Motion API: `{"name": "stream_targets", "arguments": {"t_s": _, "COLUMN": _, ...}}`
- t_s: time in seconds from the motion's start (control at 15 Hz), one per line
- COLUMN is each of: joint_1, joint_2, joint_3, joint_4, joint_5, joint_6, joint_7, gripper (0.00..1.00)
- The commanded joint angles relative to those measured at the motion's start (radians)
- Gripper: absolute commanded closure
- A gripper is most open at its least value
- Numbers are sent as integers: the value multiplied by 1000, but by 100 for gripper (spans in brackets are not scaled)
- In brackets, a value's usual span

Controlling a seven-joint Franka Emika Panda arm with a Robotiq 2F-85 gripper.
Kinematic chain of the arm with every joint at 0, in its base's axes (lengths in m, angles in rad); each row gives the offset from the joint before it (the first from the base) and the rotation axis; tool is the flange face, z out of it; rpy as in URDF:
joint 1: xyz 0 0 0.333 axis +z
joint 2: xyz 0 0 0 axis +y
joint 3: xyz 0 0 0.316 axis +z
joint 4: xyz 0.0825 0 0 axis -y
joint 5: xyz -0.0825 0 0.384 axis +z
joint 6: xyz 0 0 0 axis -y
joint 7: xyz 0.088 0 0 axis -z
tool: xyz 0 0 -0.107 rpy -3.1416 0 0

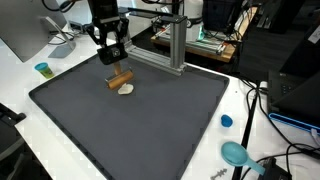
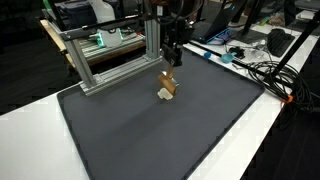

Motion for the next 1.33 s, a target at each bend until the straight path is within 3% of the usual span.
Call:
{"name": "stream_targets", "arguments": {"t_s": 0.0, "joint_1": -11, "joint_2": -4, "joint_3": -9, "joint_4": -38, "joint_5": -38, "joint_6": 55, "joint_7": -19, "gripper": 79}}
{"name": "stream_targets", "arguments": {"t_s": 0.47, "joint_1": -14, "joint_2": -15, "joint_3": -5, "joint_4": -145, "joint_5": -57, "joint_6": 165, "joint_7": -10, "gripper": 79}}
{"name": "stream_targets", "arguments": {"t_s": 0.53, "joint_1": -10, "joint_2": 10, "joint_3": -5, "joint_4": -109, "joint_5": -50, "joint_6": 111, "joint_7": -7, "gripper": 54}}
{"name": "stream_targets", "arguments": {"t_s": 0.73, "joint_1": -10, "joint_2": 5, "joint_3": -5, "joint_4": -124, "joint_5": -50, "joint_6": 134, "joint_7": -7, "gripper": 54}}
{"name": "stream_targets", "arguments": {"t_s": 0.8, "joint_1": -11, "joint_2": 6, "joint_3": -1, "joint_4": -124, "joint_5": -43, "joint_6": 136, "joint_7": -17, "gripper": 79}}
{"name": "stream_targets", "arguments": {"t_s": 1.27, "joint_1": -17, "joint_2": 23, "joint_3": 48, "joint_4": -159, "joint_5": 37, "joint_6": 155, "joint_7": -96, "gripper": 79}}
